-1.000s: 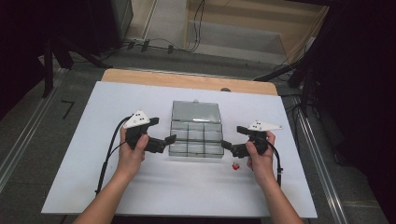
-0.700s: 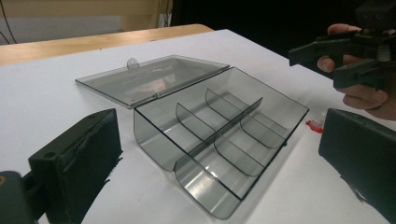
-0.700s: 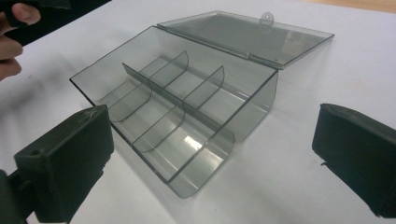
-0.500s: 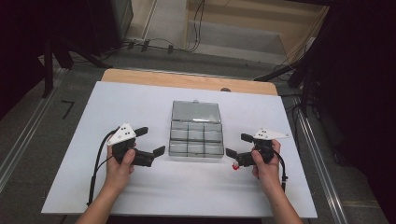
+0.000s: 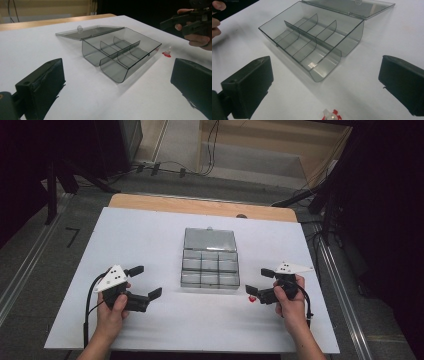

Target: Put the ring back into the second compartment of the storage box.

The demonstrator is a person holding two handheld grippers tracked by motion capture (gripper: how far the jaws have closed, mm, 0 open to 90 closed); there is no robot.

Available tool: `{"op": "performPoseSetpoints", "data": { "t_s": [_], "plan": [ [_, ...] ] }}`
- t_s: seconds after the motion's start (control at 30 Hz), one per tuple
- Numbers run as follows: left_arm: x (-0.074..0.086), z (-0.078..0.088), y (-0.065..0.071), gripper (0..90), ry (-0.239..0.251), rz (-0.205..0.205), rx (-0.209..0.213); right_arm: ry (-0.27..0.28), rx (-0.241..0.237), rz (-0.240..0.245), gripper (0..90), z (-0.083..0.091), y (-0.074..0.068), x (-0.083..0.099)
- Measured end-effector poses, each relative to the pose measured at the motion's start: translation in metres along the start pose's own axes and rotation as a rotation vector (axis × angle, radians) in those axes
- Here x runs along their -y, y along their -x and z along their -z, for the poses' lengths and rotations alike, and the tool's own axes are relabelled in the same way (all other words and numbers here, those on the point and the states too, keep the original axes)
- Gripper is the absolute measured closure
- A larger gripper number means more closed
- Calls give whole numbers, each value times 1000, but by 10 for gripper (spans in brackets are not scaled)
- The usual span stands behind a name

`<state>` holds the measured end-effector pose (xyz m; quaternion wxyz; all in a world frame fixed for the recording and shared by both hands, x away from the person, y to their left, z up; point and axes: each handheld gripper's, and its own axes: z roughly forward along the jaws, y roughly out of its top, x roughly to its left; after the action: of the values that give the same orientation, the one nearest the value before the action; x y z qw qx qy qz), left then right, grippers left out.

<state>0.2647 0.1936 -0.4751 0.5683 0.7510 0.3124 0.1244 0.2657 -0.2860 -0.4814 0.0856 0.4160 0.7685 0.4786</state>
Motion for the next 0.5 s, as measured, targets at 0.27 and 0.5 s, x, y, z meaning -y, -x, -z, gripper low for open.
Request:
{"op": "performPoseSetpoints", "data": {
  "t_s": [0.27,0.5],
  "plan": [
    [8,17,-3,0,-9,-25,-46,-36,-31,21,34,3,-4,2],
    [16,26,-4,0,-41,-53,-83,-60,-1,25,134,7,-5,5]
  ]
}}
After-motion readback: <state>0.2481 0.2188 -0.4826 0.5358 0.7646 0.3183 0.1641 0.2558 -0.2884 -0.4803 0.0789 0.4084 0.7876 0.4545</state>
